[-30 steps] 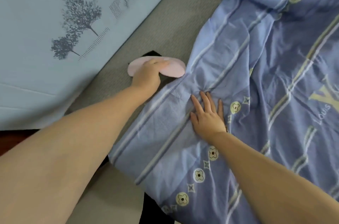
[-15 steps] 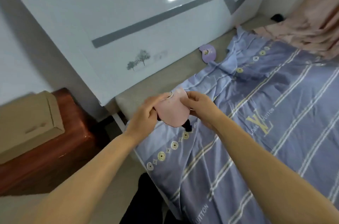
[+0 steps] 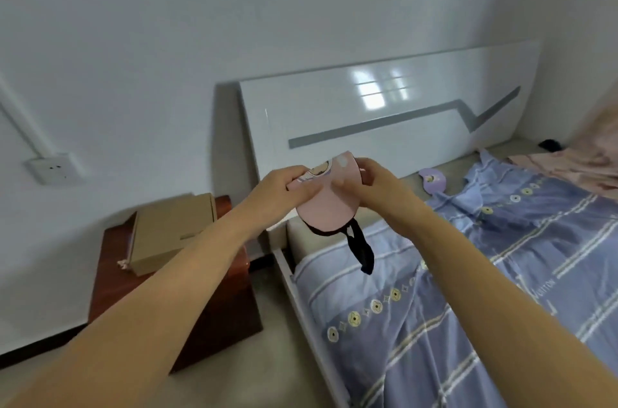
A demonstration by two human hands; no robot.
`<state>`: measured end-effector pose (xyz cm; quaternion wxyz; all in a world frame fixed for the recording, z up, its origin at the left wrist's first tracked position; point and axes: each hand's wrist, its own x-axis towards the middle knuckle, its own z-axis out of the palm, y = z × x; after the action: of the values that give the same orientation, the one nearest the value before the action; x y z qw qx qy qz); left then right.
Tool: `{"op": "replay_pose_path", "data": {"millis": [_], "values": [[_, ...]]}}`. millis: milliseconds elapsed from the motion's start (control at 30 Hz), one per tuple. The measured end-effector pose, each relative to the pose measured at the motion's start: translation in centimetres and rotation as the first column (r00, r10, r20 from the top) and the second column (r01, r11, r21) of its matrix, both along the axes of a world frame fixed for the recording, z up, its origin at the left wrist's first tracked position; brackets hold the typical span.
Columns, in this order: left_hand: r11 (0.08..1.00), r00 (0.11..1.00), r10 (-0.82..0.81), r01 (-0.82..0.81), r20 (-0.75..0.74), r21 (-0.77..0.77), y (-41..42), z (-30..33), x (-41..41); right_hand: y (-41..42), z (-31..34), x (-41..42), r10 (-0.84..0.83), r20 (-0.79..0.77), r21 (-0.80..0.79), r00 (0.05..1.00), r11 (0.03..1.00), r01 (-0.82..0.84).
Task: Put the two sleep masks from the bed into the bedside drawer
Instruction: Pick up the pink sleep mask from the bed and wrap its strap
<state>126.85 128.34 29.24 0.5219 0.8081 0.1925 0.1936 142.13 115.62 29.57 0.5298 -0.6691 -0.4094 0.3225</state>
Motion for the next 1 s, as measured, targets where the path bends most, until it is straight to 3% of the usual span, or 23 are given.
{"op": "replay_pose_path", "data": {"millis": [67, 167, 200, 300, 400, 533, 667, 733, 800, 833, 900, 933, 1000], "values": [[0.997, 0.997, 0.025, -0.019, 0.074, -0.080, 0.6, 1.2, -2.8, 0.6, 0.8, -2.8, 0.125, -0.135, 0.002, 0.983, 0.992, -0.125], [0.866, 0.968, 0.011, 0.115, 0.249, -0.487, 1.1, 1.9, -7.2, 1.8, 2.2, -7.1, 0.101, -0.332, 0.166, 0.938, 0.985, -0.047], [0.824, 0.970, -0.038, 0.167, 0.241, -0.541, 0.9, 1.7, -8.5, 2.2, 2.4, -8.4, 0.084, -0.391, 0.212, 0.916, 0.977, 0.001], [0.930, 0.986, -0.163, 0.167, 0.038, -0.328, -1.0, 0.6, -11.5, 2.9, 2.8, -11.9, 0.021, -0.462, 0.272, 0.887, 0.955, 0.119], [0.971, 0.999, -0.030, 0.037, 0.033, -0.238, -1.8, -0.2, -12.6, 3.1, 2.5, -14.5, -0.046, -0.453, 0.299, 0.890, 0.933, 0.200], [0.916, 0.993, 0.100, -0.065, 0.068, -0.395, -1.7, 0.0, -13.7, 2.6, 2.8, -16.1, -0.089, -0.384, 0.346, 0.919, 0.909, 0.233], [0.870, 0.973, 0.224, -0.176, 0.051, -0.460, -1.8, 0.9, -13.8, 2.0, 3.4, -16.4, -0.149, -0.286, 0.358, 0.946, 0.900, 0.250], [0.736, 0.970, 0.216, -0.087, 0.111, -0.672, -1.7, 1.3, -13.6, 1.5, 3.7, -15.9, -0.177, -0.263, 0.351, 0.948, 0.898, 0.265], [0.461, 0.961, 0.170, 0.119, 0.219, -0.879, -1.6, 1.4, -13.9, 1.0, 3.9, -15.3, -0.199, -0.261, 0.343, 0.945, 0.895, 0.283], [0.310, 0.946, 0.135, 0.241, 0.293, -0.920, -1.8, 1.6, -14.1, 0.7, 3.9, -15.0, -0.214, -0.257, 0.338, 0.942, 0.894, 0.295], [0.134, 0.897, 0.031, 0.434, 0.441, -0.891, -2.4, 2.3, -14.5, 0.1, 3.7, -14.4, -0.250, -0.240, 0.317, 0.938, 0.893, 0.319], [0.120, 0.881, -0.040, 0.473, 0.472, -0.873, -2.8, 2.5, -14.6, -0.2, 3.6, -14.1, -0.265, -0.233, 0.306, 0.936, 0.893, 0.329], [0.213, 0.901, -0.215, 0.419, 0.376, -0.882, -4.0, 1.6, -14.1, -0.6, 3.6, -13.7, -0.280, -0.229, 0.301, 0.932, 0.890, 0.341]]}}
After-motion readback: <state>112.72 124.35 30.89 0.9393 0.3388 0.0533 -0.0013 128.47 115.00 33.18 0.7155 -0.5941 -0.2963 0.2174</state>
